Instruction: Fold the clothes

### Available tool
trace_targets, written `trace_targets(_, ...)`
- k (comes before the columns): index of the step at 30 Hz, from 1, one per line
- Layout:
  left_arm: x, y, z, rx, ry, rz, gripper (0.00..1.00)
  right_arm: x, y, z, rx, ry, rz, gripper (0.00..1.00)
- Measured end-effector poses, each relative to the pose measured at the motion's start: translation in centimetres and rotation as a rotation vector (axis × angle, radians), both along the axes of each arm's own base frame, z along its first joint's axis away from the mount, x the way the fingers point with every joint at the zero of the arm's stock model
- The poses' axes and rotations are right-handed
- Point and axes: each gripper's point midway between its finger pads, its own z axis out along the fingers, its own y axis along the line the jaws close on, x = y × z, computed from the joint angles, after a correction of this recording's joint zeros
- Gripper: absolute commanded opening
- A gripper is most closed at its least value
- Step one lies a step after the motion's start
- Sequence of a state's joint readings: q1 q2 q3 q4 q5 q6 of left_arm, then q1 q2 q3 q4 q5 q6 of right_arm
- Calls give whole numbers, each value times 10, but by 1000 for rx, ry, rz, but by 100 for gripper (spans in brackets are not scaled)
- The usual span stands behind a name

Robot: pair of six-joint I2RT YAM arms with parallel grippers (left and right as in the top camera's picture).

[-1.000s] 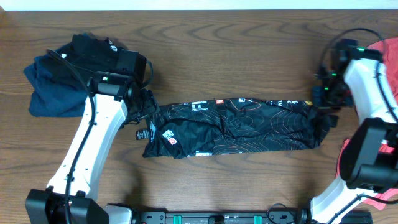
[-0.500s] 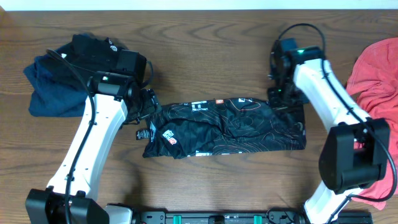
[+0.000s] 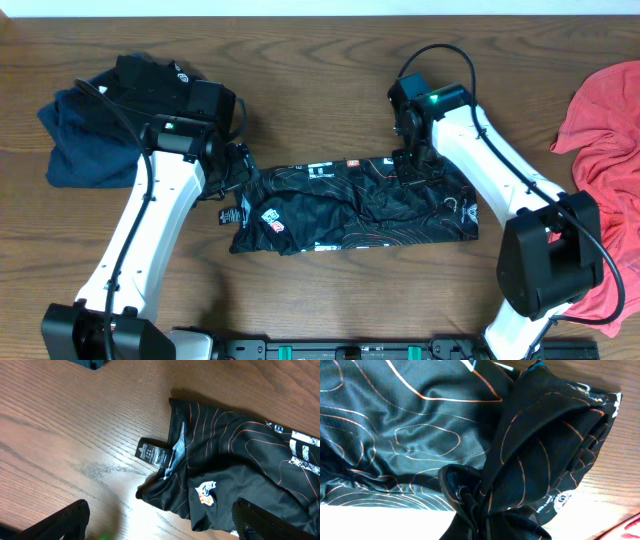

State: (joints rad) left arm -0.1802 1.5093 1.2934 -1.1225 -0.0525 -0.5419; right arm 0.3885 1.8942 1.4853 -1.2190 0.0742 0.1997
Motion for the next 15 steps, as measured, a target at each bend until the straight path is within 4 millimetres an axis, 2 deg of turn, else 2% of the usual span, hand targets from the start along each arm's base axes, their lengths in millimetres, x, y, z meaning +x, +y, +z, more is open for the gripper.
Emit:
trace_targets(3, 0, 0, 0, 0, 0, 0, 93, -2, 5, 0, 17, 6, -4, 52)
trace_targets(4, 0, 0, 0, 0, 0, 0, 93, -3, 7, 0, 28, 9, 0, 61)
trace_targets(5, 0, 0, 0, 0, 0, 0, 93, -4, 12, 0, 52, 19, 4, 65)
trace_targets(10, 0, 0, 0, 0, 0, 0, 93, -20, 30, 1, 155, 93, 104, 69)
trace_targets(15, 0, 0, 0, 0, 0, 0, 93, -23, 32, 1, 174, 110, 159, 70)
